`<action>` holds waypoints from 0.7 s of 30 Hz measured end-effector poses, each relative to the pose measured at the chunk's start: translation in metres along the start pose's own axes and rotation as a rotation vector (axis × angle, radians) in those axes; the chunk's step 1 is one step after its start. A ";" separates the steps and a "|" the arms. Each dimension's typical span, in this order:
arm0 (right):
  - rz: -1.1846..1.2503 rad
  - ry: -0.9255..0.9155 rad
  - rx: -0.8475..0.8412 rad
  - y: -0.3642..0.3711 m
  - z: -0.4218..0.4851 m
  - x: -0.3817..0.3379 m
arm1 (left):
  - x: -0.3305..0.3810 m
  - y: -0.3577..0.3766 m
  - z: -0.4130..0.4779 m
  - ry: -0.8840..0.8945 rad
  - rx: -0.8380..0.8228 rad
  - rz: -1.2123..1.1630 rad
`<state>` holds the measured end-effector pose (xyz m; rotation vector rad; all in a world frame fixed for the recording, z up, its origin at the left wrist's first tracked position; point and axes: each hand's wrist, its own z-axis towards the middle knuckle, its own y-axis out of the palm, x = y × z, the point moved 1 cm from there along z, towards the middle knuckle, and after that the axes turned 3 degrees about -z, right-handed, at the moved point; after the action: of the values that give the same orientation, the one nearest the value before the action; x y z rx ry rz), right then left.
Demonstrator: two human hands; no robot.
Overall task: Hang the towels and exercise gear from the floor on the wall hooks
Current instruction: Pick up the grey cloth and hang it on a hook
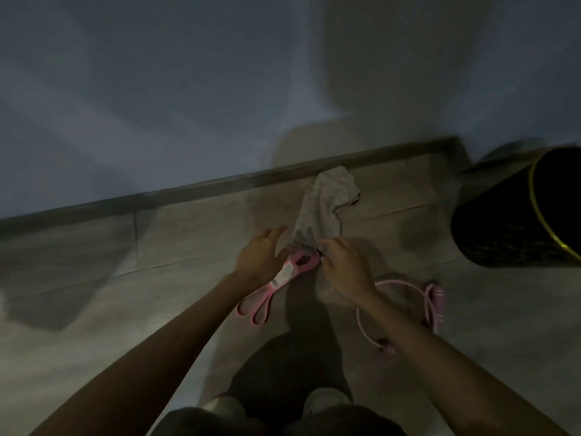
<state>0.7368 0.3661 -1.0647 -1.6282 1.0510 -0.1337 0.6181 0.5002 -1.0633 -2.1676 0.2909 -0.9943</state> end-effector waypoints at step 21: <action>0.193 -0.065 0.303 0.041 0.074 0.025 | -0.031 0.075 0.094 0.179 0.032 -0.244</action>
<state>0.7725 0.4041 -1.1356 -1.2448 1.0752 -0.1047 0.6728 0.5102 -1.1747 -2.1233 0.0940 -1.3240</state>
